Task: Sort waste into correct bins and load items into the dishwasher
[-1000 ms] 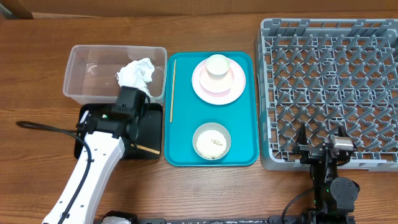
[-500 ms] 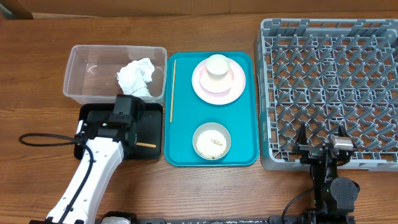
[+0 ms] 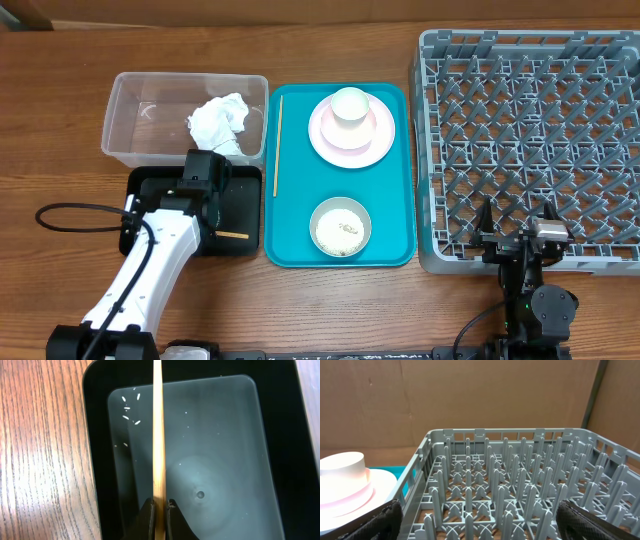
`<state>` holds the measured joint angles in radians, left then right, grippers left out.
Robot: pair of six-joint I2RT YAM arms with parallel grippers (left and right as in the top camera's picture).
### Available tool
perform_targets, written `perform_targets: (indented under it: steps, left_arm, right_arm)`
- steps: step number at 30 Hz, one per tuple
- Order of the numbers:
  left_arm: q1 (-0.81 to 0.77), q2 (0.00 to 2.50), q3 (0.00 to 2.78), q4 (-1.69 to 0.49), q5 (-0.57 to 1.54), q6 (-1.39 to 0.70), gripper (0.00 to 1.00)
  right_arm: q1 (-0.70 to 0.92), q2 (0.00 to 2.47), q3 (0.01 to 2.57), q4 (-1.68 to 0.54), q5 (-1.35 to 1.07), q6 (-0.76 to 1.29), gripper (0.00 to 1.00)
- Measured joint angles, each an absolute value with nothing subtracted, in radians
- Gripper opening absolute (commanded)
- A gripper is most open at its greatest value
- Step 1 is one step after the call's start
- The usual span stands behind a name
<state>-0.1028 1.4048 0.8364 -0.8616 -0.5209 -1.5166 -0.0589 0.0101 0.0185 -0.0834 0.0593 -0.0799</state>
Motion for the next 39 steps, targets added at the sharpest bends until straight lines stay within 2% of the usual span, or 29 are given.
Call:
perform_targets:
  steps: [5, 8, 15, 21, 24, 32, 39]
  left_arm:
    - [-0.103, 1.405, 0.836, -0.860, -0.521, -1.508, 0.04]
    - [-0.103, 1.405, 0.844, -0.862, -0.521, -1.416, 0.04]
    - [-0.111, 1.401, 1.020, -0.884, -0.443, -0.974, 0.04]
    - [-0.173, 1.385, 1.108, -0.755, -0.125, -0.577, 0.05]
    - [-0.228, 1.385, 1.108, -0.728, -0.031, -0.473, 0.04]
    - [-0.384, 1.389, 1.108, -0.665, -0.004, -0.390, 0.04]
    - [-0.439, 1.467, 1.108, -0.621, -0.019, -0.412, 0.04]
  right_arm:
    - [-0.059, 0.010, 0.019, -0.083, 0.060, -0.080, 1.00]
    - [-0.059, 0.010, 0.019, -0.083, 0.059, -0.079, 1.00]
    - [-0.059, 0.010, 0.019, -0.083, 0.060, -0.080, 1.00]
    - [-0.059, 0.010, 0.019, -0.083, 0.060, -0.080, 1.00]
    - [-0.059, 0.010, 0.019, -0.083, 0.060, -0.080, 1.00]
    - [-0.059, 0.010, 0.019, -0.083, 0.059, -0.080, 1.00]
    - [-0.059, 0.010, 0.019, -0.083, 0.059, -0.079, 1.00]
